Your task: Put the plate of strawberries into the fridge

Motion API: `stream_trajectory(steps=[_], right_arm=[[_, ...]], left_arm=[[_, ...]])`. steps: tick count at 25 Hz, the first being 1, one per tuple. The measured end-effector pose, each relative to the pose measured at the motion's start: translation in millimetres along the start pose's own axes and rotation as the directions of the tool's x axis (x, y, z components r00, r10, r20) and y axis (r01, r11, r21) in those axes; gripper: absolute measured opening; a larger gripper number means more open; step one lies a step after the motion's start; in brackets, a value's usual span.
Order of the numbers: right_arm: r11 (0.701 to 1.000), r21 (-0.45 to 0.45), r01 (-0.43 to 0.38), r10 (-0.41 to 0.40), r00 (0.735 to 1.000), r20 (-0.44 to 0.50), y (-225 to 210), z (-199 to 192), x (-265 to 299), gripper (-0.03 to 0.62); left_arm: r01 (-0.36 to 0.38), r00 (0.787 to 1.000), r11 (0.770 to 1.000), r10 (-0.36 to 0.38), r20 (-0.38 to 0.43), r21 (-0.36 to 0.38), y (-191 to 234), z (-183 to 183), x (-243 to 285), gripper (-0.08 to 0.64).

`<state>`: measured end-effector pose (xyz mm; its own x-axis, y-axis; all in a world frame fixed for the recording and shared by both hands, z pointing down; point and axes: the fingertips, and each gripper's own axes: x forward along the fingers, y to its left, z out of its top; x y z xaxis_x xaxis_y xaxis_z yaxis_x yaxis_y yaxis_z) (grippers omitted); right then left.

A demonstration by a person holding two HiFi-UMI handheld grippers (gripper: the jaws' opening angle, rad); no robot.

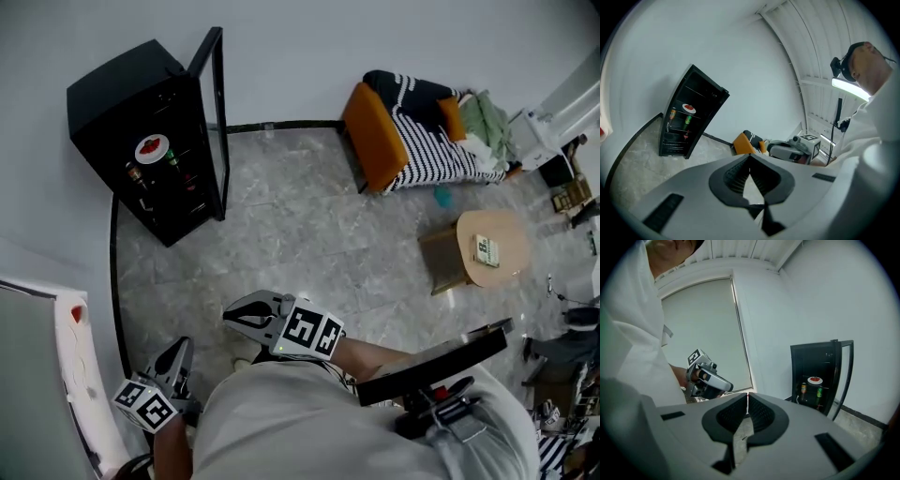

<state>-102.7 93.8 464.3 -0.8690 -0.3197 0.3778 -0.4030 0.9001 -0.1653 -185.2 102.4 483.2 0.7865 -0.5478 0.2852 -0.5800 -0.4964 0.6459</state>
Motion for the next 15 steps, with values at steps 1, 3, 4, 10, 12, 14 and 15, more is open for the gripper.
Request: stream_trajectory(steps=[1,3,4,10,12,14,15], right_arm=[[1.000,-0.001,0.000,0.000,1.000,0.000,9,-2,0,0.023],[1.000,-0.002,-0.002,0.002,1.000,0.000,26,-6,2,0.021],[1.000,-0.003,-0.003,0.003,1.000,0.000,33,-8,3,0.021],[1.000,-0.026,-0.010,0.009,1.000,-0.012,64,-9,1,0.020],[0.999,-0.033,-0.012,0.012,1.000,-0.015,71,-11,0,0.020],[0.999,-0.040,-0.013,0.012,1.000,-0.017,77,-13,0,0.019],[0.999,-0.042,-0.013,0.012,1.000,-0.019,80,-14,0,0.020]], left_arm=[[-0.001,1.000,1.000,0.001,-0.001,-0.003,-1,-6,-6,0.014],[0.001,1.000,1.000,-0.001,0.000,-0.005,-3,-16,-17,0.012],[0.004,1.000,1.000,-0.004,0.001,-0.002,-3,-21,-23,0.012],[0.001,1.000,1.000,-0.001,0.002,-0.005,-12,-39,-44,0.014],[-0.001,1.000,1.000,0.001,0.010,-0.014,-13,-45,-49,0.012],[0.003,1.000,1.000,-0.003,0.016,-0.018,-13,-53,-53,0.012],[0.005,1.000,1.000,-0.004,0.017,-0.018,-14,-56,-55,0.012]])
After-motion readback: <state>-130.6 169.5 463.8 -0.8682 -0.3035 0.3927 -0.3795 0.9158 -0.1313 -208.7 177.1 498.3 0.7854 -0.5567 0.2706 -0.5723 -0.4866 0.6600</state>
